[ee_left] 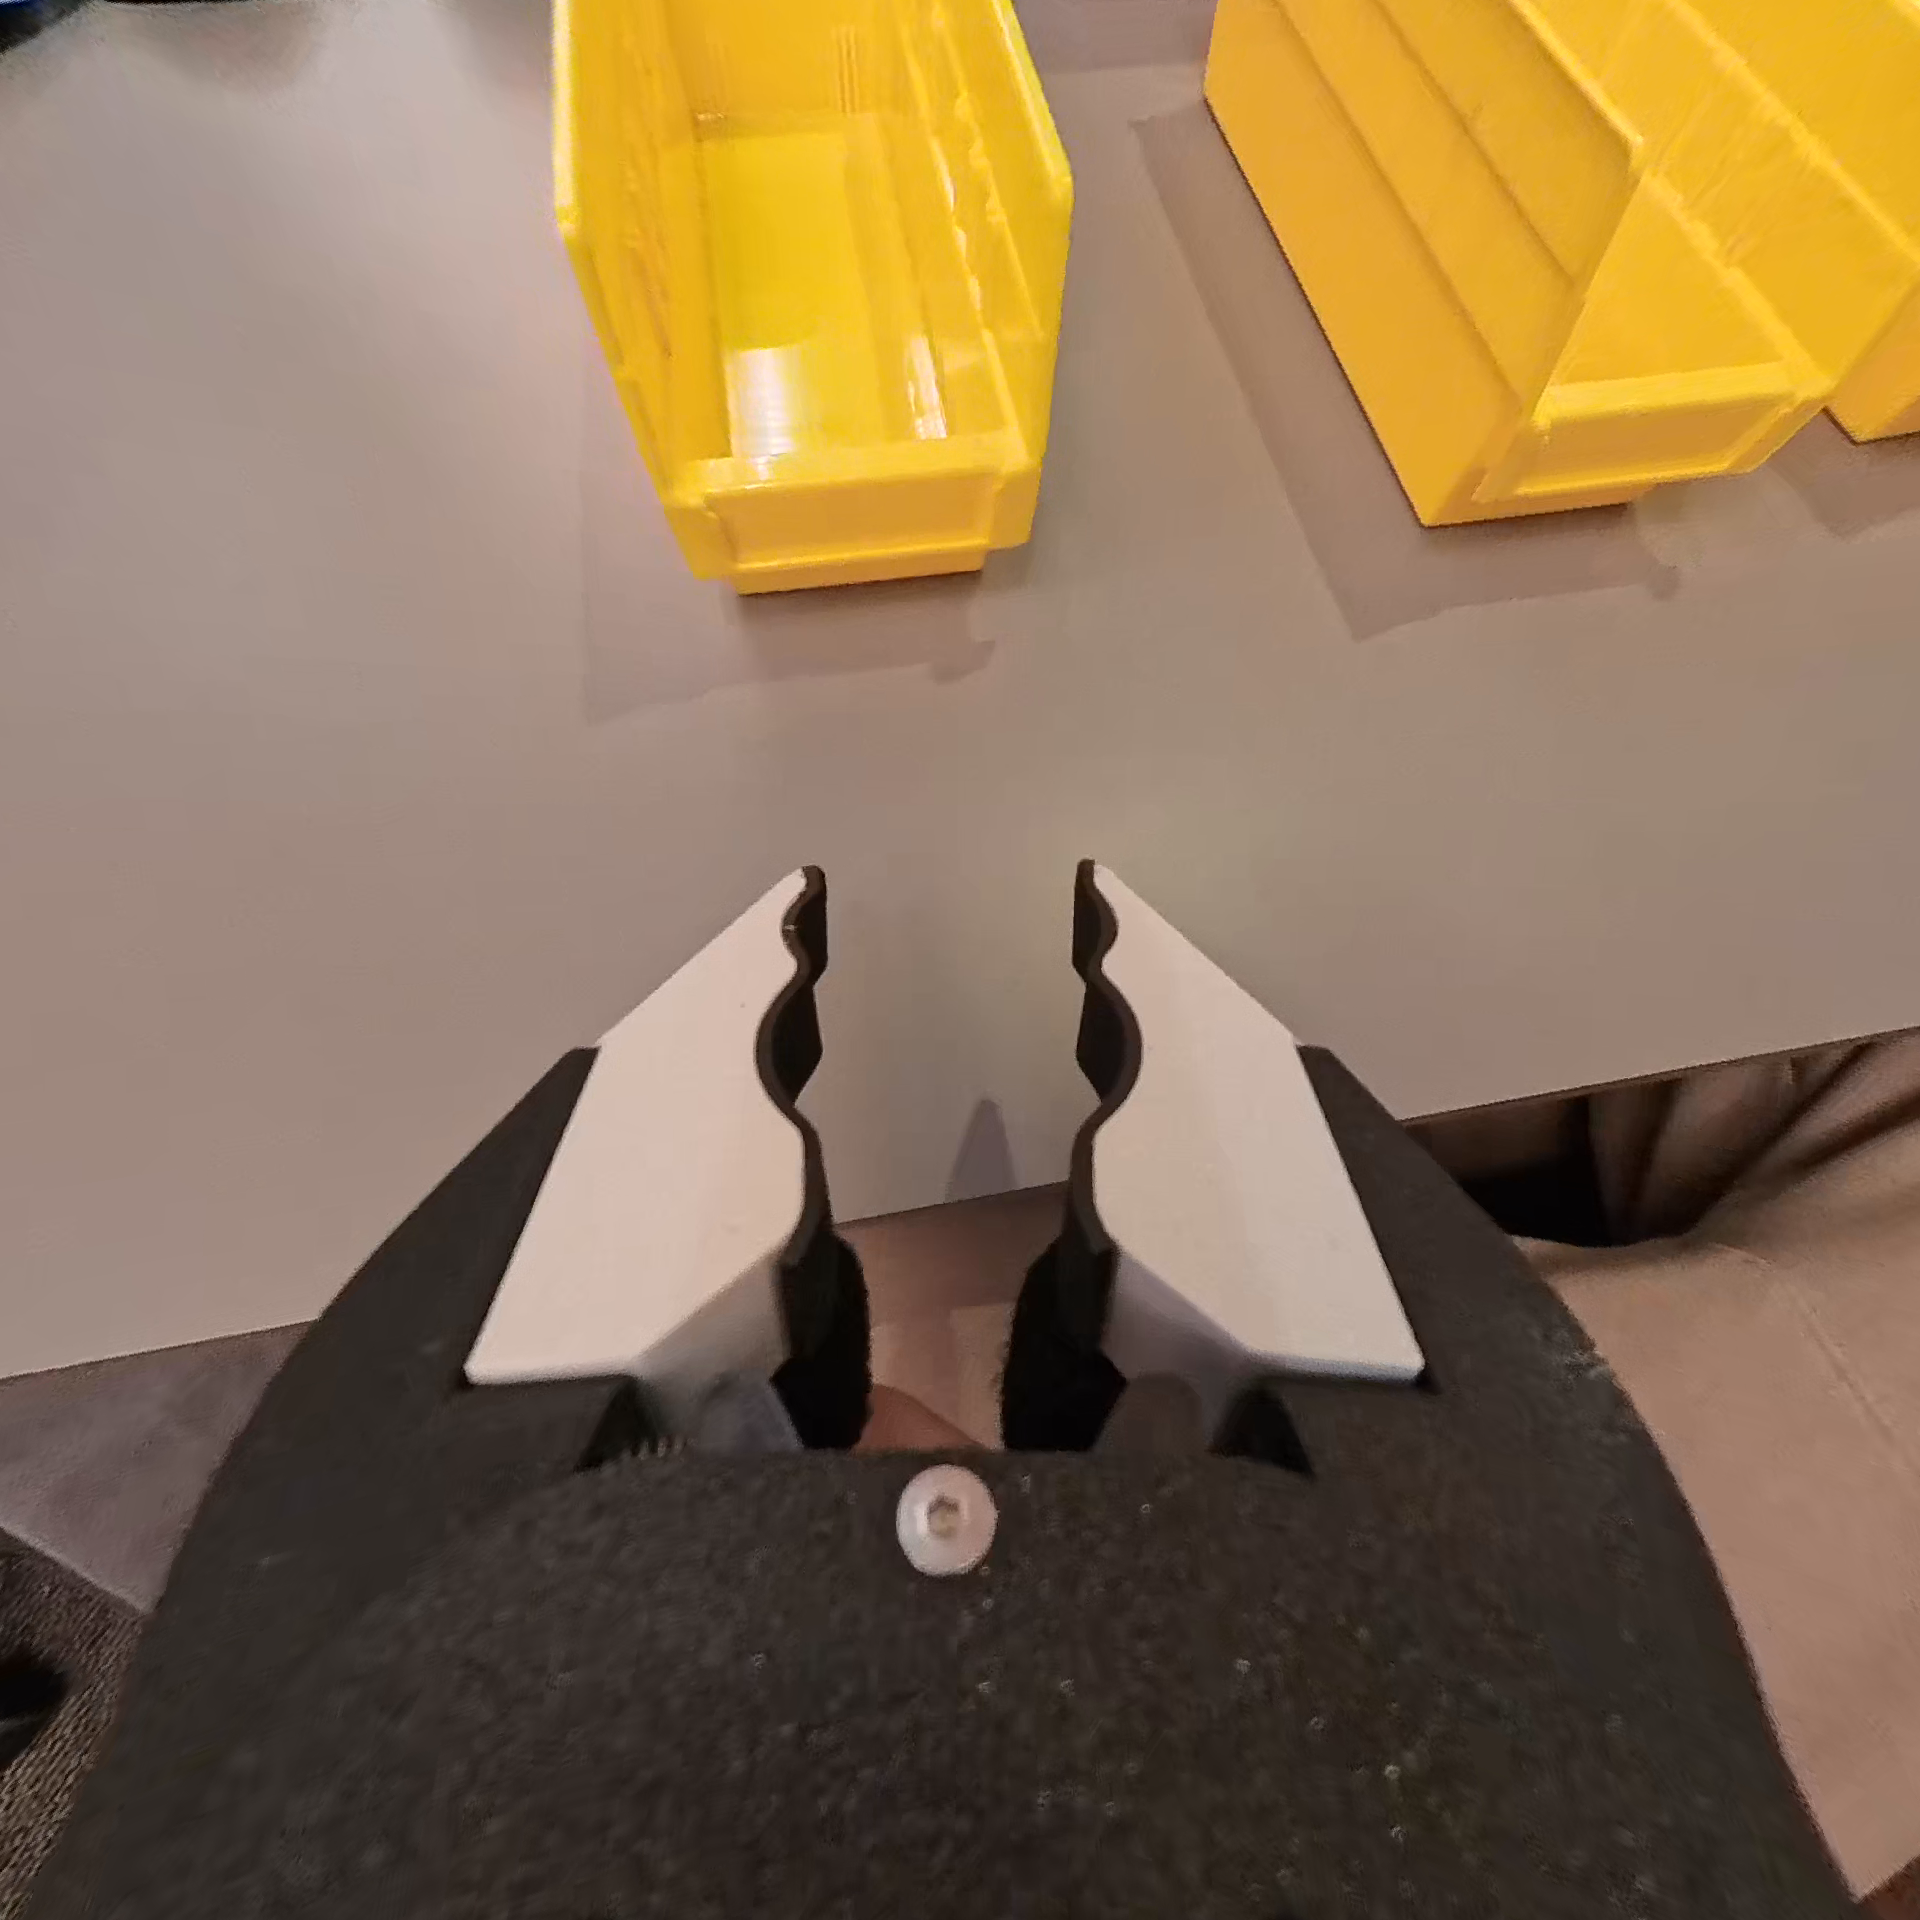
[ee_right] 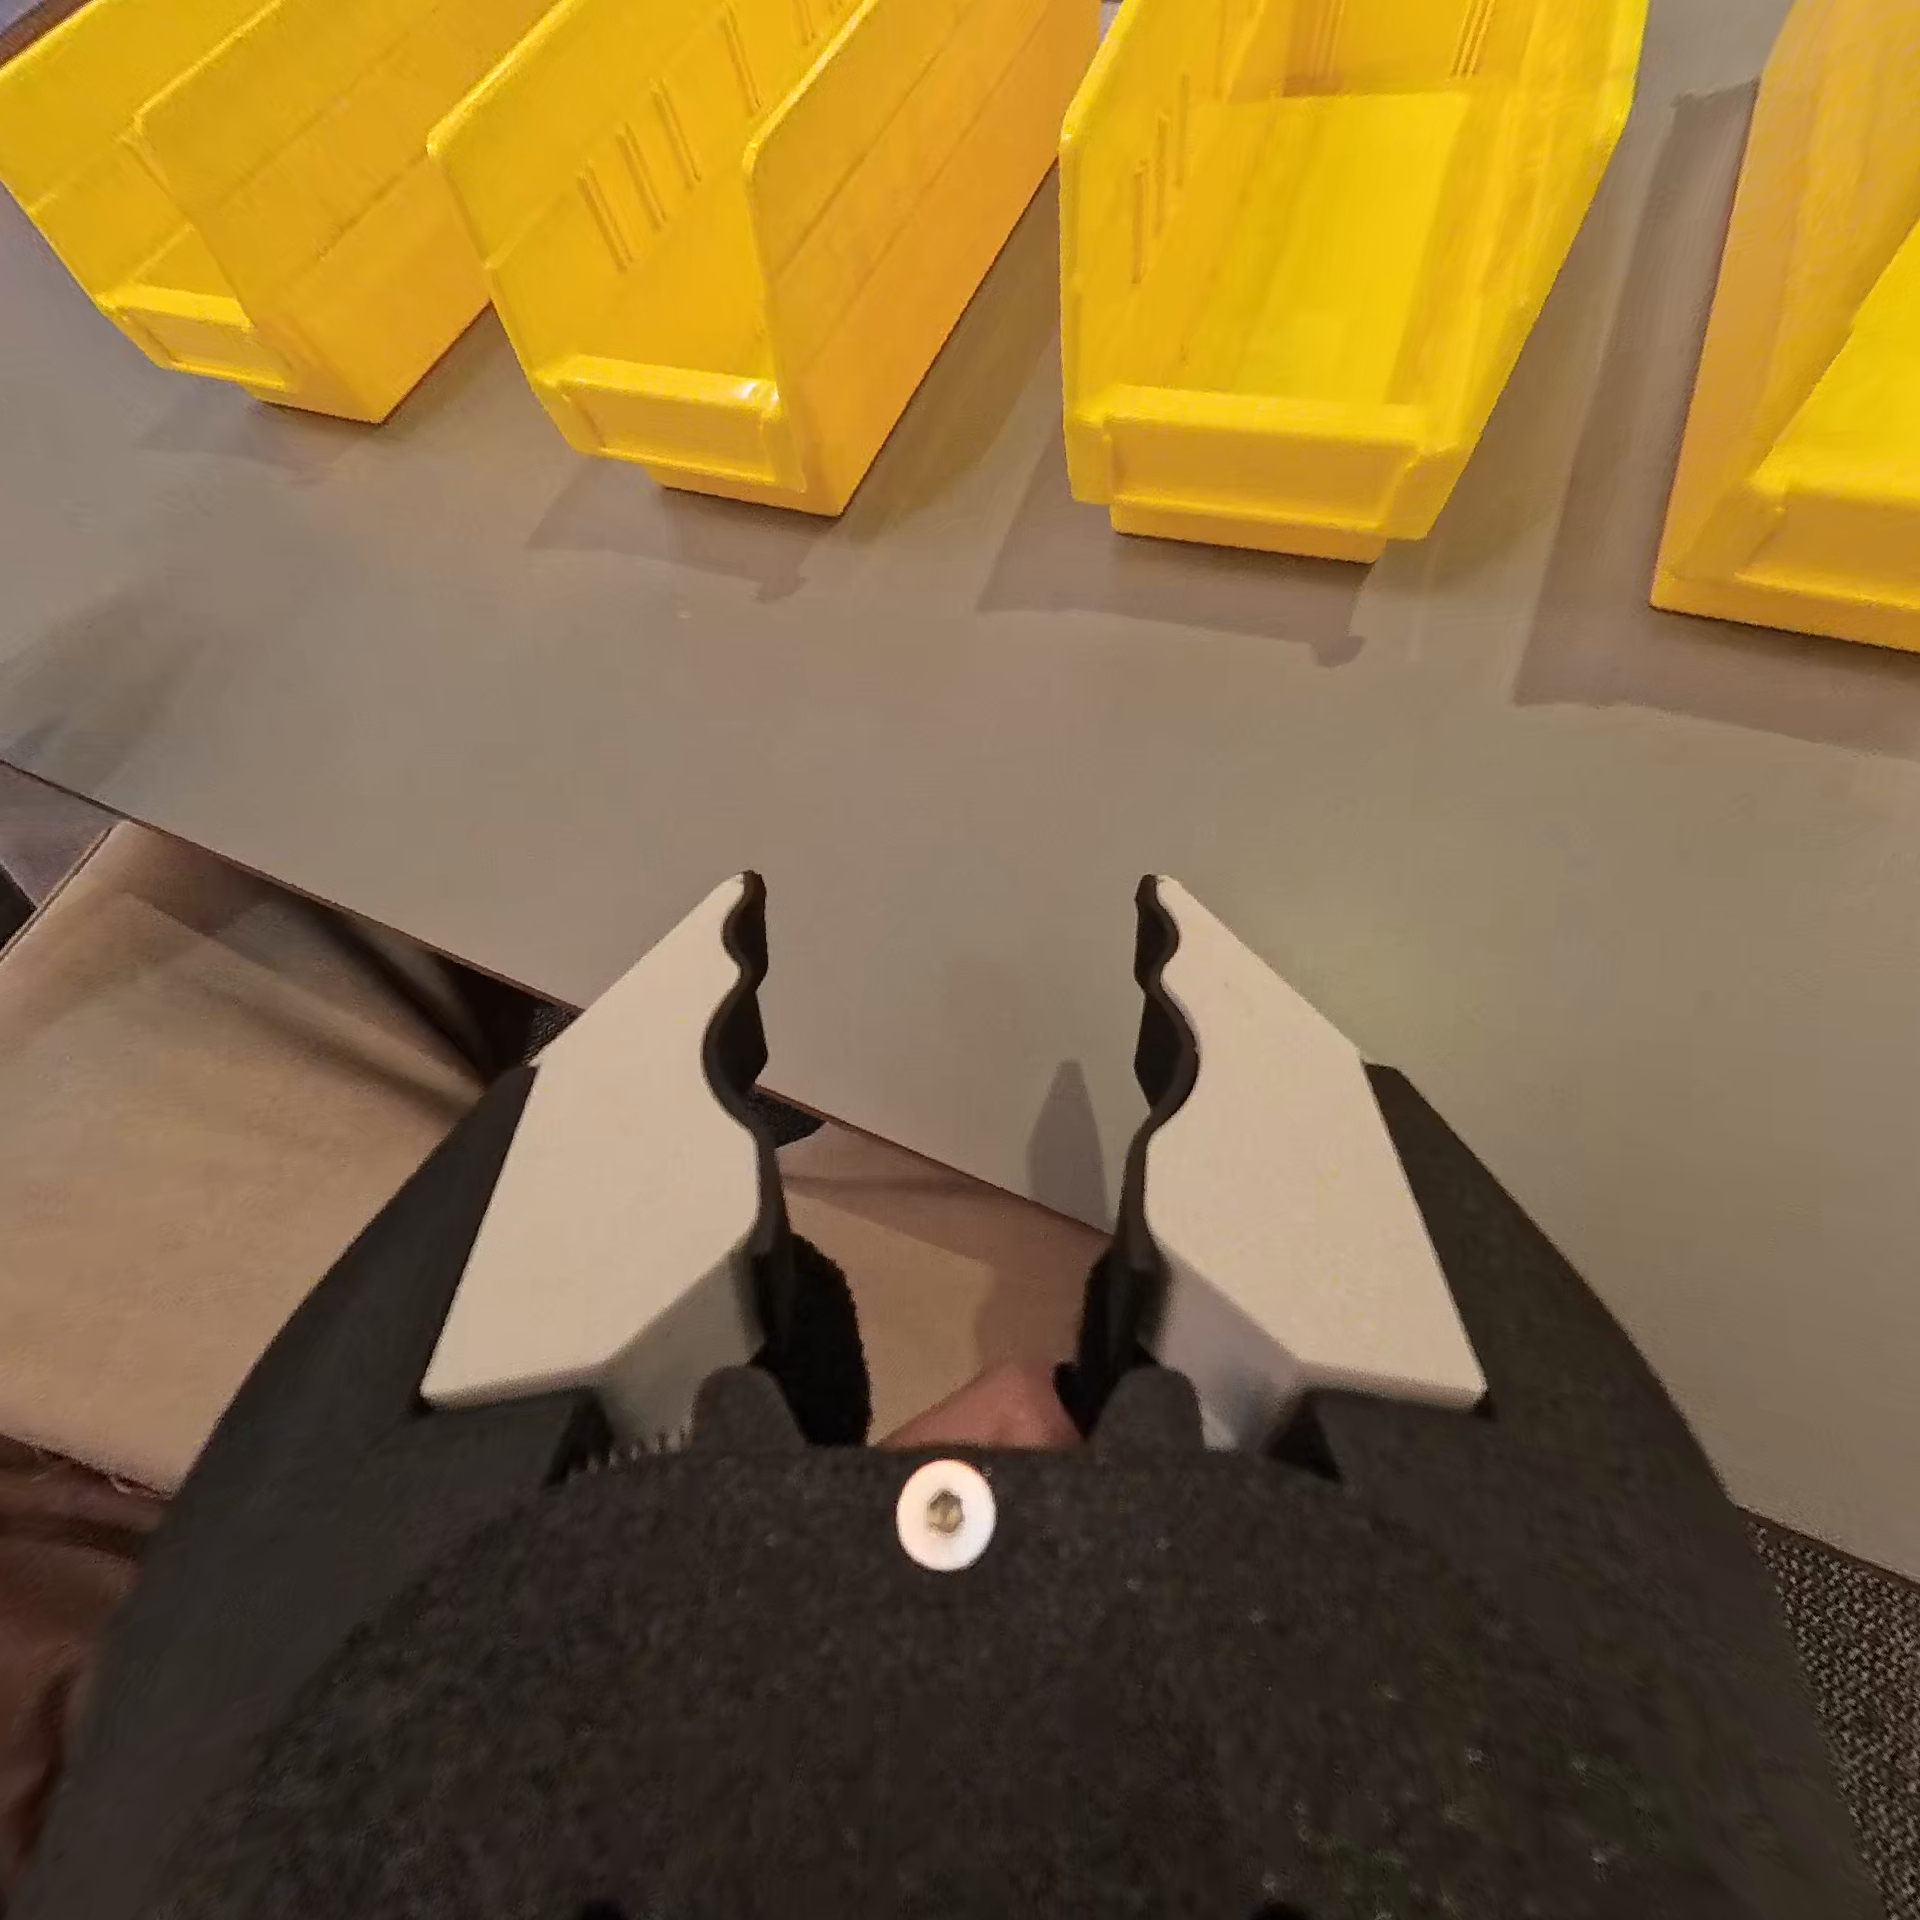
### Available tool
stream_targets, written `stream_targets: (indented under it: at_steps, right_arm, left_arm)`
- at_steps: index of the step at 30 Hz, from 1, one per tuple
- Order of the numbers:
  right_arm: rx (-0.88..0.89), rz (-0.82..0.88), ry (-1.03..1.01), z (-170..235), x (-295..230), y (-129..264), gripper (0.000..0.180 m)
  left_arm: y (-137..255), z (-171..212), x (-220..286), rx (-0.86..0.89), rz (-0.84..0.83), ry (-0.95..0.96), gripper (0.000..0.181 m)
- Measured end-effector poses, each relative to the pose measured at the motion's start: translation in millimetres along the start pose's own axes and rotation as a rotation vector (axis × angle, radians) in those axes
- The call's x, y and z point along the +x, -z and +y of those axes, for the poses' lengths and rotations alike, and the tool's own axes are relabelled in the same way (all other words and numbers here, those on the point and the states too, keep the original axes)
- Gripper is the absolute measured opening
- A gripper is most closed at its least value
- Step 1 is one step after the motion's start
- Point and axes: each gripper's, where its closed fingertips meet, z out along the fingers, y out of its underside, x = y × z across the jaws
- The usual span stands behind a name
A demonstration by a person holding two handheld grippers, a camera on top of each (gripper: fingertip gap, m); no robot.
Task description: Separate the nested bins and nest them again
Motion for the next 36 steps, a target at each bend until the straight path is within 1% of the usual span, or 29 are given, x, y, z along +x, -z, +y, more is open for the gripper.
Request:
stream_targets:
  at_steps: [4, 7, 8, 11, 14, 16, 18, 20, 21, 22, 24, 28, 33, 36]
  right_arm:
    - [-0.007, 0.014, 0.011, 0.8, 0.7, -0.8, 0.070]
    - [-0.014, 0.013, 0.007, 3.0, 0.2, 0.5, 0.069]
    - [-0.015, 0.013, 0.006, 4.0, 0.1, 1.4, 0.069]
    - [-0.017, 0.015, 0.003, 6.5, 1.4, 3.7, 0.069]
    - [-0.017, 0.017, -0.005, 7.7, 4.0, 6.5, 0.068]
    - [-0.019, 0.007, -0.021, 9.3, 4.2, 9.0, 0.068]
    - [-0.018, 0.000, -0.037, 10.4, 3.8, 11.4, 0.068]
    - [-0.013, -0.004, -0.043, 9.8, 3.3, 13.0, 0.067]
    - [-0.014, -0.005, -0.043, 9.9, 3.0, 13.0, 0.067]
    - [-0.018, -0.007, -0.041, 10.8, 2.8, 12.7, 0.067]
    - [-0.037, -0.008, -0.036, 14.7, 2.9, 11.9, 0.067]
    - [-0.063, 0.004, -0.035, 21.7, 6.0, 13.5, 0.066]
    - [-0.059, -0.015, -0.054, 21.9, 2.9, 15.2, 0.065]
    - [-0.060, -0.017, -0.048, 21.9, 1.9, 15.4, 0.065]
  left_arm:
    - [-2.6, -5.8, -2.5, 0.029, 0.017, -0.006, 0.048]
    - [-12.1, -18.2, -20.3, 0.050, -0.033, -0.024, 0.048]
    - [-17.4, -19.9, -27.7, 0.030, -0.043, -0.003, 0.049]
    - [-33.7, -29.1, -37.6, -0.024, 0.007, 0.083, 0.051]
    - [-50.3, -54.3, -61.4, -0.061, -0.026, 0.070, 0.053]
    - [-68.0, -68.4, -67.1, -0.114, 0.003, 0.116, 0.056]
    - [-91.7, -77.5, -70.4, -0.150, 0.010, 0.154, 0.055]
    - [-115.4, -78.1, -74.4, -0.207, -0.019, 0.149, 0.049]
    - [-123.4, -78.6, -74.8, -0.239, -0.026, 0.150, 0.037]
    - [-128.0, -79.2, -74.8, -0.272, -0.028, 0.142, 0.002]
    - [-129.1, -79.8, -74.5, -0.354, -0.020, 0.131, 0.000]
    - [-125.8, -78.5, -74.5, -0.424, -0.035, 0.092, 0.000]
    - [-121.6, -88.1, -74.9, -0.387, -0.018, 0.142, 0.000]
    - [-118.0, -96.1, -67.5, -0.343, 0.043, 0.212, 0.000]
